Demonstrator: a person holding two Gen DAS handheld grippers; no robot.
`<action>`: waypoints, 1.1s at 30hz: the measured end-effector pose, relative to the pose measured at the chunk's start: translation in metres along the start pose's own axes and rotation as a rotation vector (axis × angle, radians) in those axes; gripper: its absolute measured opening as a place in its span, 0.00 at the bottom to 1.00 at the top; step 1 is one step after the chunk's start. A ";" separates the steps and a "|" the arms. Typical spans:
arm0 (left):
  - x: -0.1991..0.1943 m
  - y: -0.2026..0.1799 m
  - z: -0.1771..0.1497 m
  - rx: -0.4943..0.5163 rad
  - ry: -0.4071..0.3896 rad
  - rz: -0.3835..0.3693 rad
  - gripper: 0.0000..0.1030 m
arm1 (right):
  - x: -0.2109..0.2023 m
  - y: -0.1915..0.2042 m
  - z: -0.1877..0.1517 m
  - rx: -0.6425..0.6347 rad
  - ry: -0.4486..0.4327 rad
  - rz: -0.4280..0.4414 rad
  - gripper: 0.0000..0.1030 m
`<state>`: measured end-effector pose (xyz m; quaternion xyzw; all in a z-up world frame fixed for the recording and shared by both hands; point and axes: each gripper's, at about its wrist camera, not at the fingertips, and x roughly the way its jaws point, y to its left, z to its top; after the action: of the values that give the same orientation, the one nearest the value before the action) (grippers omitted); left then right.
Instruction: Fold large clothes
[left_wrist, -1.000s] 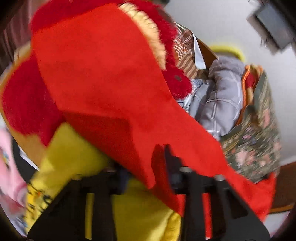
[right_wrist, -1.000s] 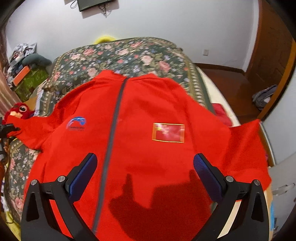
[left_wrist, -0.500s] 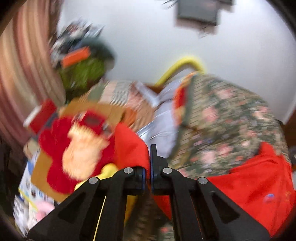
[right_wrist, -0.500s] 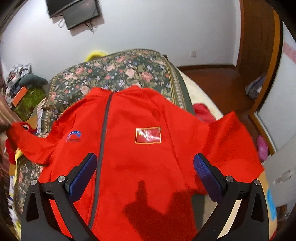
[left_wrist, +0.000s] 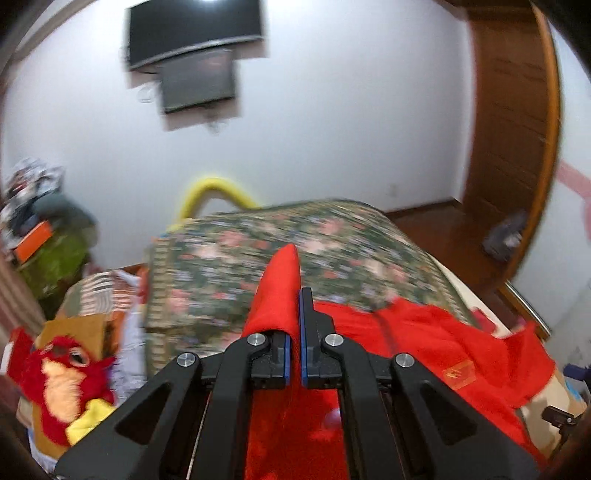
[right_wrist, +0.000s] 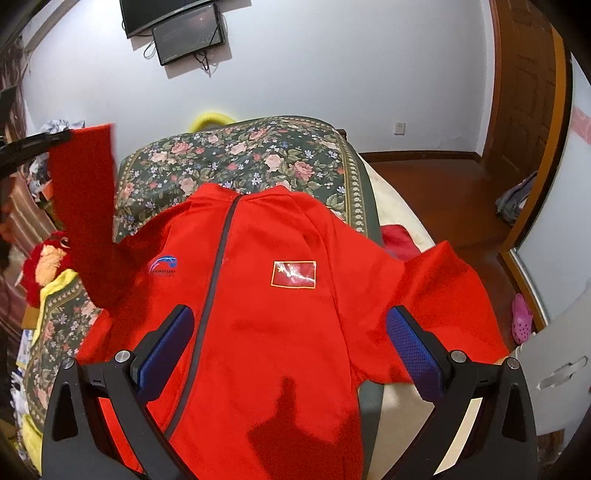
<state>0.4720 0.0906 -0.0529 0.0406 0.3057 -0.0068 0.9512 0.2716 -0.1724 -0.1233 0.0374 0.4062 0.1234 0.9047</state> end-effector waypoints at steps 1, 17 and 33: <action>0.007 -0.013 -0.003 0.015 0.016 -0.014 0.02 | 0.000 -0.005 -0.001 0.012 0.004 0.001 1.00; 0.072 -0.192 -0.151 0.280 0.477 -0.291 0.10 | 0.011 -0.045 -0.025 0.045 0.104 -0.028 1.00; -0.032 -0.070 -0.173 0.140 0.364 -0.216 0.71 | 0.019 0.035 -0.007 -0.213 0.095 -0.059 1.00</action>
<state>0.3433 0.0349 -0.1796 0.0743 0.4737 -0.1222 0.8690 0.2713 -0.1340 -0.1361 -0.0768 0.4340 0.1408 0.8865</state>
